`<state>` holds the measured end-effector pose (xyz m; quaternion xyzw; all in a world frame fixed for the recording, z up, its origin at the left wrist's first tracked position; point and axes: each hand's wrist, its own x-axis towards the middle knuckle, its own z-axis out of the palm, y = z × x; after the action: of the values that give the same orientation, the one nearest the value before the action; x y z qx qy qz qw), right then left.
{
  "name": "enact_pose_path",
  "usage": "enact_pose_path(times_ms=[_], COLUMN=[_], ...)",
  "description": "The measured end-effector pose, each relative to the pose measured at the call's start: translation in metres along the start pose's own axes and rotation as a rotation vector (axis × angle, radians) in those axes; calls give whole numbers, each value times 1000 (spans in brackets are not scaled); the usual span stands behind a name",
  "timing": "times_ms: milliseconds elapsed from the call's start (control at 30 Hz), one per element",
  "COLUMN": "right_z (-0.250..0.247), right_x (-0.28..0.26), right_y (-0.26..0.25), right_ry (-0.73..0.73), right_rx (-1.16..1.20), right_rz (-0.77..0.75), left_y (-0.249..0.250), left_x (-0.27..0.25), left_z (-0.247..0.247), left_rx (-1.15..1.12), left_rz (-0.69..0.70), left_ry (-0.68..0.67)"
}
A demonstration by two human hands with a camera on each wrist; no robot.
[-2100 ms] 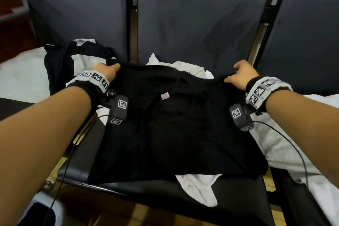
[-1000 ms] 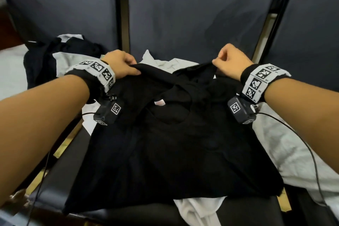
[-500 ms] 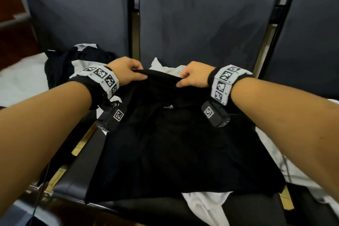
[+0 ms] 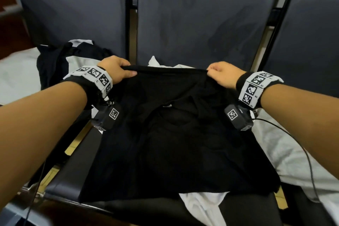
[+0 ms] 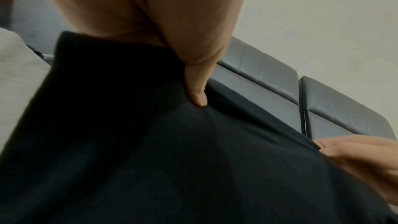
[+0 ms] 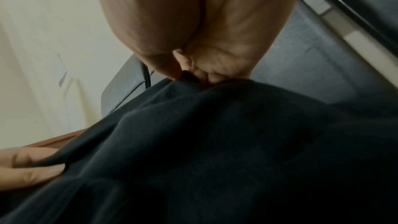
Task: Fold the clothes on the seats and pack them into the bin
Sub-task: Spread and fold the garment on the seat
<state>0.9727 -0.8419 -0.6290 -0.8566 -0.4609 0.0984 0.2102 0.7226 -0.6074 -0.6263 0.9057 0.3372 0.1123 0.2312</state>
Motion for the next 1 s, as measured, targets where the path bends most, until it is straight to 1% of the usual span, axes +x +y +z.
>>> enact_pose_path(times_ms=[67, 100, 167, 200, 267, 333, 400, 467, 600, 633, 700, 767, 900, 1000], right_z=[2, 2, 4, 6, 5, 2, -2, -8, -17, -18, -19, -22, -34, -38], right_x=[2, 2, 1, 0, -4, -7, -8, -8, -9, -10, -12, -13, -15, -20], right_y=[-4, -7, -12, -13, -15, -10, 0, 11, 26, 29, 32, 34, 45, 50], right_ry=[88, 99, 63, 12, -138, -286, -347, -303, -49, -14, -8, -40, -90, -69], right_rx=[56, 37, -23, -30, -54, -174, -279, -249, -48, -27, 3, 6, -26, -63], right_rz=[-9, -35, -93, -103, -85, -64, -48, -31, -36, -41, -76, -86, 3, 22], left_y=[1, 1, 0, -1, -3, -7, -8, -8, -5, -5, -5, -4, -8, -13], left_x=[0, 0, 0, -1, -1, -1, -3, -3, -7, -6, -6, -6, -9, -12], left_z=[1, 1, 1, 1, 0, 0, 1, 3, 4, 4, 4, 2, -3, -3], left_rx=[-17, -18, -20, -17, -14, -18, 2, 26, 48, 40, 27, 21, 31, 14], left_rz=[-11, -19, -35, -43, -63, -86, -102, -110, -123, -123, -126, -128, -134, -143], left_ry=[8, 18, 45, 56, 64, 63, 60, 59, 58, 56, 54, 55, 65, 38])
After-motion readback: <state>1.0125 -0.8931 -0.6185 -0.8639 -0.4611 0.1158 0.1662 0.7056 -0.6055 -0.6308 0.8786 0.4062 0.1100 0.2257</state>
